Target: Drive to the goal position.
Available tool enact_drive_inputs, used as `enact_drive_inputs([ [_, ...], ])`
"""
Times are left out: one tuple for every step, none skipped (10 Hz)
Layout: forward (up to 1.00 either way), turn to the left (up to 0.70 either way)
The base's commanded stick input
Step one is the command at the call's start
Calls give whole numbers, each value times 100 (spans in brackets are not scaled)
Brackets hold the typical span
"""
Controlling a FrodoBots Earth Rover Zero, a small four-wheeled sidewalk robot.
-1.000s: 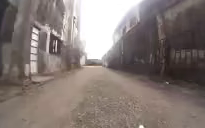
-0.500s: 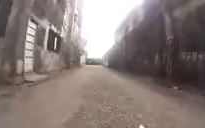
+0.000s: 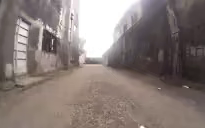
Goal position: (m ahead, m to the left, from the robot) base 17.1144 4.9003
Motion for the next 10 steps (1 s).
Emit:
enact_drive_inputs([
  [70, 0],
  [70, 0],
  [70, 0],
  [70, 2],
  [70, 2],
  [70, 3],
  [70, 5],
  [70, 7],
  [70, 19],
  [70, 2],
])
